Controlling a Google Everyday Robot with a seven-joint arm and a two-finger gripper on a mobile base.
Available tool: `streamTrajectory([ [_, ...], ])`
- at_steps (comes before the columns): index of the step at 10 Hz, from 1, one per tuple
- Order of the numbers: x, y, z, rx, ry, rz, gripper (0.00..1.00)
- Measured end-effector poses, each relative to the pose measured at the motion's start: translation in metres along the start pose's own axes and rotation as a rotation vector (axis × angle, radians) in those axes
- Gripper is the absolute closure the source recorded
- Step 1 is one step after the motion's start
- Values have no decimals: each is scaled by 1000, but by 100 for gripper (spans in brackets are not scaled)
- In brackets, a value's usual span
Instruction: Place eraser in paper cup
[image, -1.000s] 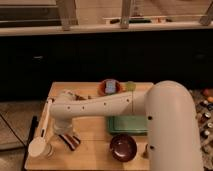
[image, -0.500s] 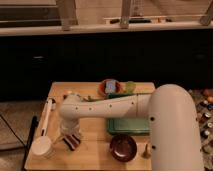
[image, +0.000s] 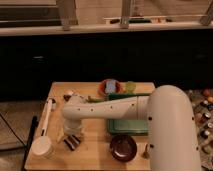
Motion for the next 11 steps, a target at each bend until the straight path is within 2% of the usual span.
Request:
streamTrajectory([
  [1, 3, -1, 2, -4, 3, 11, 20],
  [3, 10, -3, 3, -7, 8, 22, 34],
  [5, 13, -4, 3, -8, 8, 25, 57],
  [9, 13, -2, 0, -9, 5, 26, 94],
  [10, 12, -3, 1, -10, 4, 24, 99],
  [11, 14, -1, -4, 0, 5, 29, 100],
])
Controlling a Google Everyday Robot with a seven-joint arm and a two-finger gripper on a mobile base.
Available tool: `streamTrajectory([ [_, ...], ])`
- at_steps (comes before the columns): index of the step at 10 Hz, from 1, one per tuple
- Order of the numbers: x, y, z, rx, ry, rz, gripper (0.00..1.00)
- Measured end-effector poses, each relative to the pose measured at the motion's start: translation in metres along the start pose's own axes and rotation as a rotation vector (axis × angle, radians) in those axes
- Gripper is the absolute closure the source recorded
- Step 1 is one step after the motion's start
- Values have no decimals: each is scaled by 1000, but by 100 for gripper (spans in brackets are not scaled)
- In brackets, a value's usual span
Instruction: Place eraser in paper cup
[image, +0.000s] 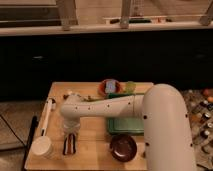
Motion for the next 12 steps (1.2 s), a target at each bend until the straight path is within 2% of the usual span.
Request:
streamTrajectory([
  [5, 9, 13, -33, 15, -22, -5, 100],
  [7, 9, 15, -58, 27, -33, -18, 100],
  [10, 10, 5, -95, 52, -56, -52, 100],
  [12, 11, -4, -109, 49, -78, -61, 100],
])
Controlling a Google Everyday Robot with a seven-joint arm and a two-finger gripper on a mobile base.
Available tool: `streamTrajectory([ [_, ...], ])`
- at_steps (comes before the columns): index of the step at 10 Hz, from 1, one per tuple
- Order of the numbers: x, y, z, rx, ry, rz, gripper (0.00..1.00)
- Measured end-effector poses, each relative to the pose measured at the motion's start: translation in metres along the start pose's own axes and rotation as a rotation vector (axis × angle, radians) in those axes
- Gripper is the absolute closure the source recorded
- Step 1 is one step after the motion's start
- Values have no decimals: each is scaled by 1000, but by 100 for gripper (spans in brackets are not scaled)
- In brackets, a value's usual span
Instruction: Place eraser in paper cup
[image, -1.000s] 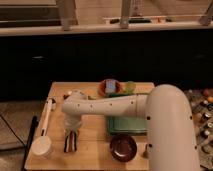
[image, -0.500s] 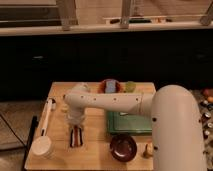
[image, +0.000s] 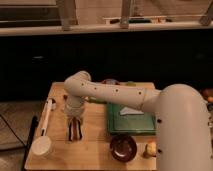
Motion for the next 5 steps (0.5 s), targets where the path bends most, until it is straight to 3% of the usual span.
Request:
streamTrajectory([
  [4, 0, -26, -16, -21, -22, -23, 100],
  [5, -1, -44, -24, -29, -20, -45, 100],
])
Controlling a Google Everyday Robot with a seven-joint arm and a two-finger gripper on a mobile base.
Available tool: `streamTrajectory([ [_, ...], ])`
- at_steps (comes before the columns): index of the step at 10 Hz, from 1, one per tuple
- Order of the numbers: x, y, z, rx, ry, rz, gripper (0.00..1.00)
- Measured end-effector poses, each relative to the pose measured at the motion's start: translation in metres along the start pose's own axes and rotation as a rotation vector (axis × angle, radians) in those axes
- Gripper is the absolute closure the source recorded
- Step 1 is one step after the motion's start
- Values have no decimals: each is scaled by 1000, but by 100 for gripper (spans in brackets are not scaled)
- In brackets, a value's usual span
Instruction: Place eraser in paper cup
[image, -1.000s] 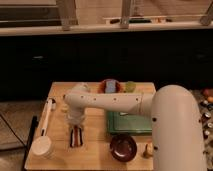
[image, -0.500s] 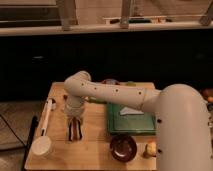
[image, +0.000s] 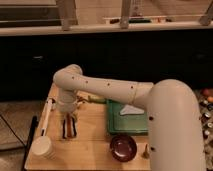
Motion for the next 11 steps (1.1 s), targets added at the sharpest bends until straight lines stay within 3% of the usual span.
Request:
streamTrajectory([
  [2, -2, -14, -8, -15, 5, -29, 100],
  [7, -17, -74, -11, -65, 16, -181, 100],
  [11, -31, -114, -5, -66, 14, -275, 100],
])
